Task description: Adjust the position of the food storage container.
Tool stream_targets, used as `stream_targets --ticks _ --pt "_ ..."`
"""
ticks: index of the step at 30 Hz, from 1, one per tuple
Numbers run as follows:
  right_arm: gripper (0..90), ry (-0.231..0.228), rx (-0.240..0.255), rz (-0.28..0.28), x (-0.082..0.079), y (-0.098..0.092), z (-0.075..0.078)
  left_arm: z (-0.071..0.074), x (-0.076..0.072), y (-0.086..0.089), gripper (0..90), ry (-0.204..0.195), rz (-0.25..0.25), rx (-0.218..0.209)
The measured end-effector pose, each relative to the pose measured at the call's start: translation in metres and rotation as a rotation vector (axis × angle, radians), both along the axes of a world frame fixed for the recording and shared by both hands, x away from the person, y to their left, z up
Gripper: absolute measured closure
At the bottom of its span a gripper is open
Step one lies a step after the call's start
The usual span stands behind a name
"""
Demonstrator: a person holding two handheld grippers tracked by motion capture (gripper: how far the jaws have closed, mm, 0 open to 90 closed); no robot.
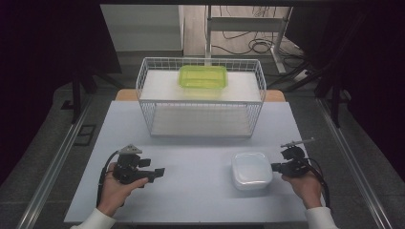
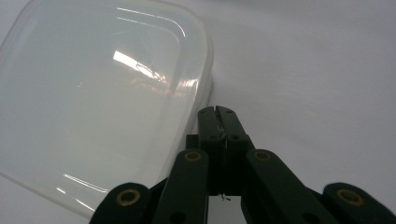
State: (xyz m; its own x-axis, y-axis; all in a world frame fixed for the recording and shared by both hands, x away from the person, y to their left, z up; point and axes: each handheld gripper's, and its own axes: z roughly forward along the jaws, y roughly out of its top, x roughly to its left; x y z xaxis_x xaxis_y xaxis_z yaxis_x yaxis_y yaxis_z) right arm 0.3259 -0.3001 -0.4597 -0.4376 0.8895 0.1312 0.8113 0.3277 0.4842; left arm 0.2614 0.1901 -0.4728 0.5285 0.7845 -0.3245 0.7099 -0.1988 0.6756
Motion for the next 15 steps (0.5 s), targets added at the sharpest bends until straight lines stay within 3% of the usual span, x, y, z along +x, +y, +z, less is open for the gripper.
stream_targets --ticks 15 --pt "89.1 0.035 0.033 0.107 -0.007 0.041 -0.005 0.0 0.0 0.001 26.0 -0.001 0.0 0.002"
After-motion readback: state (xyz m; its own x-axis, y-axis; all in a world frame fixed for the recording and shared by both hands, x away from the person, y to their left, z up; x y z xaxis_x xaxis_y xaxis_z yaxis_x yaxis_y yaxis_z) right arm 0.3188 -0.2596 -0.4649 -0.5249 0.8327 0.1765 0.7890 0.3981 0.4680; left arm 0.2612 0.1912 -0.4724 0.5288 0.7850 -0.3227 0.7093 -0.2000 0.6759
